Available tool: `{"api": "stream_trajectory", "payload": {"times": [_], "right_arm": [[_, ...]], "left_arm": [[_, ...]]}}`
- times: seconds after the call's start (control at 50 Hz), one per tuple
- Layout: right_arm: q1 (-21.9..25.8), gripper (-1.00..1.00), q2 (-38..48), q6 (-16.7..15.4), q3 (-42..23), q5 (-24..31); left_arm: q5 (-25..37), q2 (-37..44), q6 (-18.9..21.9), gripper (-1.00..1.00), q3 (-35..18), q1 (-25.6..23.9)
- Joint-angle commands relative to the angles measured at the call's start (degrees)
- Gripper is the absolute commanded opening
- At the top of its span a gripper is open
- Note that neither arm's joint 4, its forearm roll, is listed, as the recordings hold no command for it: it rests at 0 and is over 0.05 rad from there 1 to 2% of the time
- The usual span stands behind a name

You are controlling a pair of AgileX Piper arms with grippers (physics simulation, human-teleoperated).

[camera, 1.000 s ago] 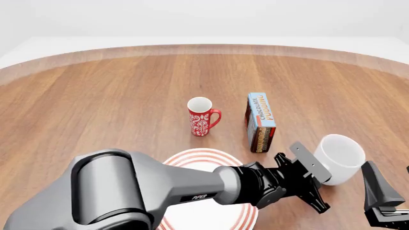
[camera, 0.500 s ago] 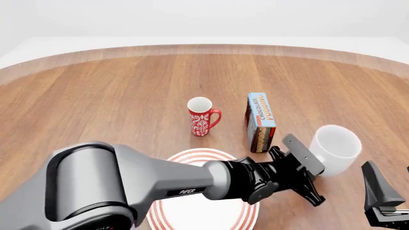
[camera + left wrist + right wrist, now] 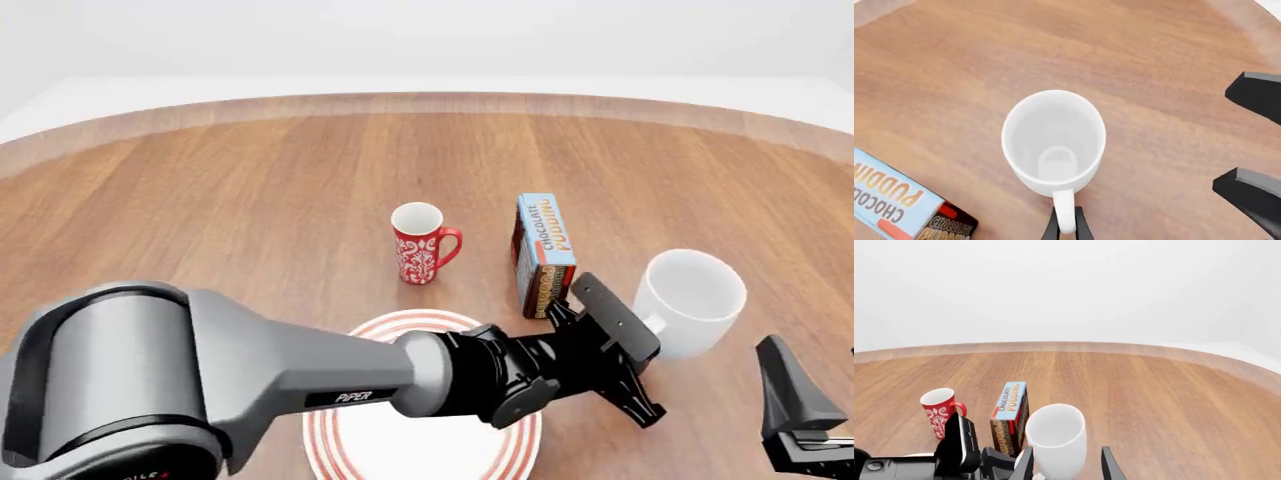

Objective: Pick up the white mug and put it on the plate, and put the chocolate pudding to the right of the plate.

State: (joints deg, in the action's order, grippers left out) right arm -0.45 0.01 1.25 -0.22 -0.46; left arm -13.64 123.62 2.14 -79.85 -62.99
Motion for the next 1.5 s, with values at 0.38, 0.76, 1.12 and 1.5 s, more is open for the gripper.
{"api": "stream_trajectory", "payload": {"times": [0.38,0.76,1.12,1.5], "right_arm": [[-0.1,1.00,0.0,0.0,0.0,0.0],[-0.1,1.00,0.0,0.0,0.0,0.1],[0.0,1.00,0.0,0.0,0.0,0.1],[-0.1,1.00,0.0,0.0,0.0,0.1]], "left_arm": [[-3.5,-7.6,1.0,-1.00,8.6,-0.8],[-6.6,-14.1,0.9,-1.00,16.4,-0.6],[-8.0,-18.4,1.7,-1.00,21.6,-0.7],[-8.4,-25.7,2.4,-1.00,27.4,-0.5]]}}
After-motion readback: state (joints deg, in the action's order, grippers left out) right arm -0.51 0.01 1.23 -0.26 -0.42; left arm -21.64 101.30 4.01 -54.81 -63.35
